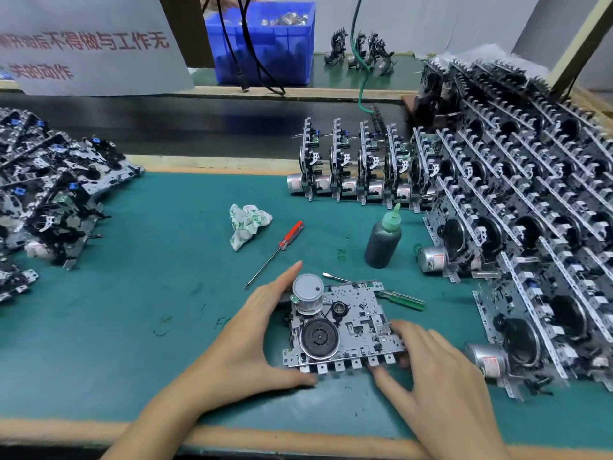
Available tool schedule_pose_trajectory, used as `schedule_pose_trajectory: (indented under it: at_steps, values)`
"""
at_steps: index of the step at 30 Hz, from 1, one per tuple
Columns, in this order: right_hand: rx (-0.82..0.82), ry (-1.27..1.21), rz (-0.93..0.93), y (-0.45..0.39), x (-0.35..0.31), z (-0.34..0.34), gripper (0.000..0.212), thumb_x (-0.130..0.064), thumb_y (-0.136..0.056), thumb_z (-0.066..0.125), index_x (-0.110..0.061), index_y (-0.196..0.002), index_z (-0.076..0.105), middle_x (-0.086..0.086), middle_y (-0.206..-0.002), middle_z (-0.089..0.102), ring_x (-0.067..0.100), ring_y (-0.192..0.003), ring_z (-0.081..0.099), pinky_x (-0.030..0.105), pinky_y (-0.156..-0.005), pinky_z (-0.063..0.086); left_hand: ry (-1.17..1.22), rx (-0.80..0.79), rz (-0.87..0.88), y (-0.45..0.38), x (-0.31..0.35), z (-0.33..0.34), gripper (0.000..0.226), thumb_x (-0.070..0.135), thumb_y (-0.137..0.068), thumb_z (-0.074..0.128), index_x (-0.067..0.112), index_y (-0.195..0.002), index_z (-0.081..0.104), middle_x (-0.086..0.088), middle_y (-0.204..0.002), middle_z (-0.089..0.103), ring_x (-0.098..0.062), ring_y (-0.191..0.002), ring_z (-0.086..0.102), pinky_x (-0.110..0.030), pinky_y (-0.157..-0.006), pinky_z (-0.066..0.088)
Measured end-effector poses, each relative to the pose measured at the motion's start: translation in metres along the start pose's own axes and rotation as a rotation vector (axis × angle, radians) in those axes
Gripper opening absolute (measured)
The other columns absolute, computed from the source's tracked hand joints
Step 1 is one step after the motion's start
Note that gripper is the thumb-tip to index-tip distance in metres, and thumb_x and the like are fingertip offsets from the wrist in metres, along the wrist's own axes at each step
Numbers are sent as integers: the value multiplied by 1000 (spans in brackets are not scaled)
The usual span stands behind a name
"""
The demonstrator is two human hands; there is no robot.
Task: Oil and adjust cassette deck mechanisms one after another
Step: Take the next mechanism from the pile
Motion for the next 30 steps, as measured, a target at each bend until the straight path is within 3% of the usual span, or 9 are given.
schedule_pose_trajectory:
  at_steps: [4,8,12,14,16,19,22,25,30]
  values:
    - [-14,-19,9,0,2,1,56,-35,-41,92,-17,-88,67,-12,-63,58,10,-53,59,14,-47,37,-55,-1,16,-2,9,6,122,53,-52,81,56,-143,0,46,-137,18,17,-130,23,0,-100,18]
    - [-29,-31,16,0,2,1,52,-34,-45,91,-17,-88,67,-12,-62,55,10,-54,58,15,-48,35,-98,82,18,-5,13,9,109,51,-55,75,46,-144,12,40,-133,29,16,-123,32,-2,-98,23]
    - [-91,-125,60,0,1,-2,50,-28,-54,89,-18,-97,66,-20,-64,43,5,-57,54,17,-52,39,-107,63,38,-6,13,8,123,62,-50,78,55,-143,-1,51,-130,19,23,-124,23,0,-98,19]
    - [-174,-266,137,0,6,-1,57,-27,-70,79,-32,-120,52,-25,-78,40,-6,-76,47,15,-66,36,-79,59,27,-7,13,8,124,67,-48,78,58,-141,-3,53,-130,17,23,-125,22,1,-98,18]
    - [-239,-412,173,4,13,-1,74,-20,-80,69,-50,-130,24,-32,-108,34,-10,-102,38,17,-88,34,-69,69,19,-7,13,7,121,69,-48,77,61,-139,-2,51,-131,19,20,-126,24,0,-99,18]
    - [-146,-667,254,-4,16,-14,72,-11,-82,55,-63,-122,26,-36,-129,29,-11,-119,38,27,-99,34,-73,74,27,-7,11,6,118,69,-49,77,63,-138,0,49,-132,20,18,-127,26,0,-100,18]
    - [46,-834,365,-31,17,-16,51,-26,-81,54,-50,-123,37,-20,-134,40,-12,-118,41,27,-99,35,-87,46,56,-14,11,3,117,68,-49,78,62,-139,3,49,-134,18,18,-128,23,-2,-102,18]
    - [41,-831,479,-72,27,0,59,-20,-85,66,-29,-135,36,-10,-128,42,4,-117,42,31,-104,34,-123,-3,100,-29,10,0,117,61,-51,83,53,-140,7,43,-136,18,17,-130,21,-5,-105,17]
    - [-2,-685,543,-112,33,23,41,-23,-82,71,-17,-117,50,-3,-108,57,15,-97,52,27,-81,37,-88,-118,162,-60,5,-9,114,51,-53,87,51,-139,13,44,-137,13,21,-132,12,0,-103,13]
Point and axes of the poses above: each hand's wrist, its own y-axis away from the middle knuckle, its own z-axis out of the palm, x = y × z, the point moved 5 cm from there along -y, towards the middle knuckle
